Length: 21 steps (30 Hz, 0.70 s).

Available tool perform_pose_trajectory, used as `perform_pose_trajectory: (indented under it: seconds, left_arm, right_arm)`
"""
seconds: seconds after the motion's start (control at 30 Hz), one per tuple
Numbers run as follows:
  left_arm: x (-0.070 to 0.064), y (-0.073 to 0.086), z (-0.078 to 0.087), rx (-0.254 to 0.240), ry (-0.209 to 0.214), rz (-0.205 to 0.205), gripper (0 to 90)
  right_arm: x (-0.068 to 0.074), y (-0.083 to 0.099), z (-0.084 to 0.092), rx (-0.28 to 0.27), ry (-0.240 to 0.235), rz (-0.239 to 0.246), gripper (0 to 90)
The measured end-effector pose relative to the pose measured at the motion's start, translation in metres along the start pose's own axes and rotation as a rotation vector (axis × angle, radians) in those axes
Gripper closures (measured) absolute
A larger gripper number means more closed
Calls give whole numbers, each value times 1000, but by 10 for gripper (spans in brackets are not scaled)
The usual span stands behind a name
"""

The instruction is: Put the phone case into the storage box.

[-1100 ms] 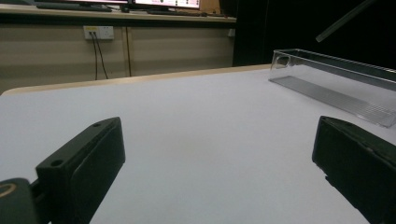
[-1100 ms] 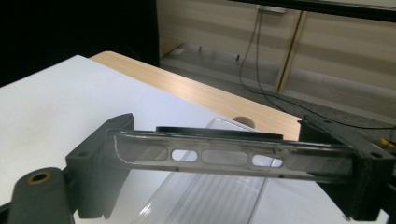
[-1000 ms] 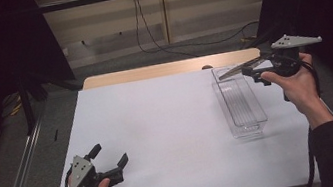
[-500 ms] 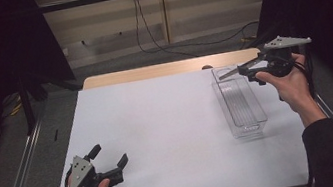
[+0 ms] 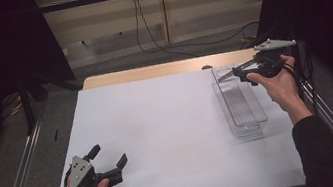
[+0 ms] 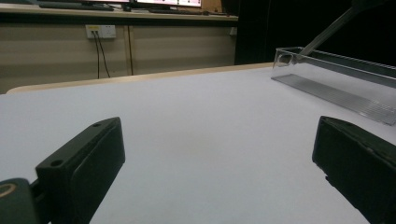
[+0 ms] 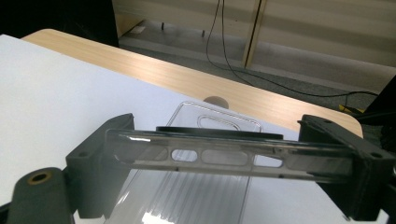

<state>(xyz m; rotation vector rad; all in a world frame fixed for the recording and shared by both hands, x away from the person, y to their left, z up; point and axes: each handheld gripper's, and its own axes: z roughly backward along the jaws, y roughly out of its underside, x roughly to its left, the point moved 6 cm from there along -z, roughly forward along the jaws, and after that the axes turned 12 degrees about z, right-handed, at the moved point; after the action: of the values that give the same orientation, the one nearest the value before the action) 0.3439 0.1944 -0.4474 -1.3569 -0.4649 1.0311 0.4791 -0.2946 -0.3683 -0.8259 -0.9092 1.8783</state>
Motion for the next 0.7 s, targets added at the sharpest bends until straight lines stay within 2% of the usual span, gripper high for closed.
perform_pose_trajectory:
  seconds: [0.2,0.3,0.37,0.5,0.7]
  left_arm:
    - [0,0,0,3,-2,1,25]
    - [-1,0,0,3,0,-1,26]
    - [0,0,1,3,-2,-4,25]
    - [0,1,0,4,2,3,26]
    - [-1,2,0,14,5,-2,29]
  right_arm:
    - [2,3,-10,31,39,-3,121]
    - [4,5,-13,32,35,-9,121]
    - [5,8,-15,39,52,-1,121]
    - [5,15,-20,49,52,-17,121]
    - [7,15,-25,56,79,-36,120]
